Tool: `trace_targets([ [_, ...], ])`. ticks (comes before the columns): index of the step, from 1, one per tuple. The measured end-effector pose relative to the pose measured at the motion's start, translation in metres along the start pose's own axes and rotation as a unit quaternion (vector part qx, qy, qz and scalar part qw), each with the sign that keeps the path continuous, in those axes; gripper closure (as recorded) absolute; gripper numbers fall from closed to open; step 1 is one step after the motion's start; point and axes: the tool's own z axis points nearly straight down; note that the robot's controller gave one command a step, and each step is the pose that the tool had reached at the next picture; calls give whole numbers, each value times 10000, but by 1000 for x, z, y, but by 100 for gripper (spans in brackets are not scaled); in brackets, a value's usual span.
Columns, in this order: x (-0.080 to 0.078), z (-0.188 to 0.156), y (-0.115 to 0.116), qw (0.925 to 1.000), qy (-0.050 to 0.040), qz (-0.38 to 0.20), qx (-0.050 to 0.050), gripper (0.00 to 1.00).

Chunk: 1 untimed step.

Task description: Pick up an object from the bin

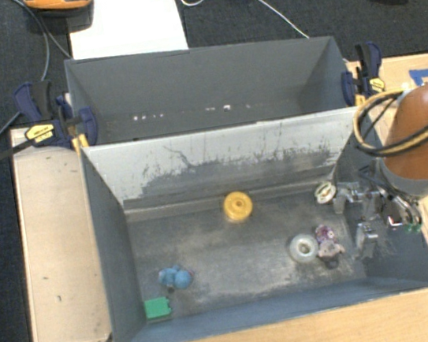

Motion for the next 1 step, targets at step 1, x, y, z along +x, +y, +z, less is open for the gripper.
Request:
trace_targets([
  [1,6,24,5,9946,16,-1037,-6,0],
])
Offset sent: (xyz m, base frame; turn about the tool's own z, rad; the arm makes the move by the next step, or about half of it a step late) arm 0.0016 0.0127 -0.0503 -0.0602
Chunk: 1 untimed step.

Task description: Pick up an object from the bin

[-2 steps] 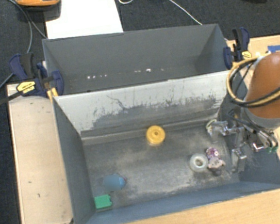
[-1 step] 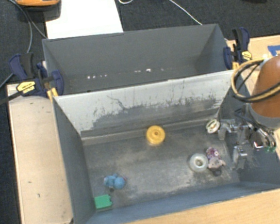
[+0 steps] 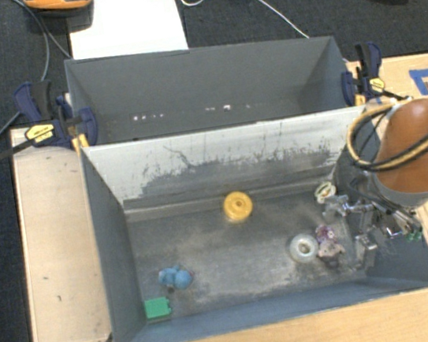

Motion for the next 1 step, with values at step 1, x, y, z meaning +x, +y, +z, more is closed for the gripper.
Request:
trace_targets([
  [1,-4,14,3,9988,-6,-484,0,0],
])
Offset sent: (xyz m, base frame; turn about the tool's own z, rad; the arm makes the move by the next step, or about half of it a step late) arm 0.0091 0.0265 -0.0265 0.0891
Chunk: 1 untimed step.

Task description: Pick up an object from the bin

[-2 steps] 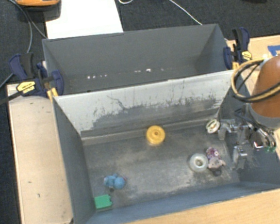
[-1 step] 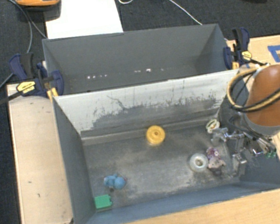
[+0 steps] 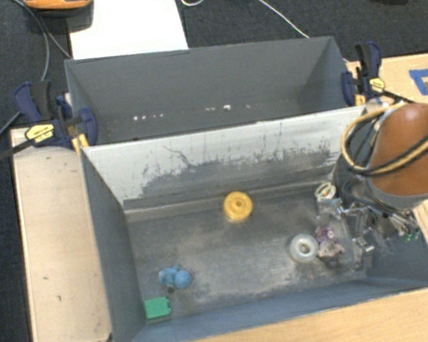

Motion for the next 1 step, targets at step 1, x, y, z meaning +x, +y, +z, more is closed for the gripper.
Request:
trace_targets([
  [1,-1,2,1,9993,2,371,1,0],
])
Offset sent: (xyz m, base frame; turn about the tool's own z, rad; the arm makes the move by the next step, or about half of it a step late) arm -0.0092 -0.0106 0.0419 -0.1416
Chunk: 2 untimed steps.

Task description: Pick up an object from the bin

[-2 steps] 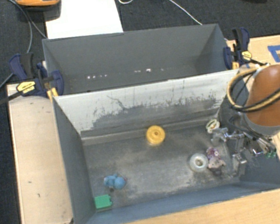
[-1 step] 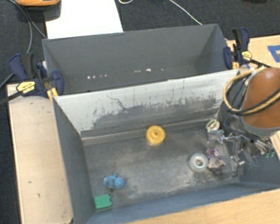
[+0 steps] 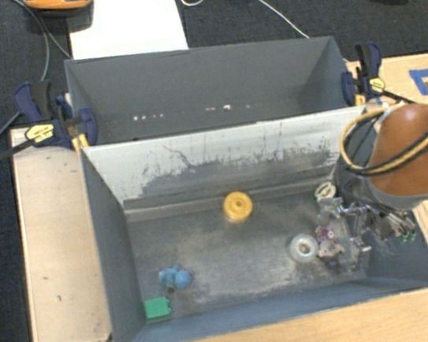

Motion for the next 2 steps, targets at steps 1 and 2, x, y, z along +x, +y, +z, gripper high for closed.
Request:
trace_targets([
  [1,11,-44,-10,9942,-25,-1075,5,100],
  [2,11,-44,-10,9942,-25,-1077,5,0],
])
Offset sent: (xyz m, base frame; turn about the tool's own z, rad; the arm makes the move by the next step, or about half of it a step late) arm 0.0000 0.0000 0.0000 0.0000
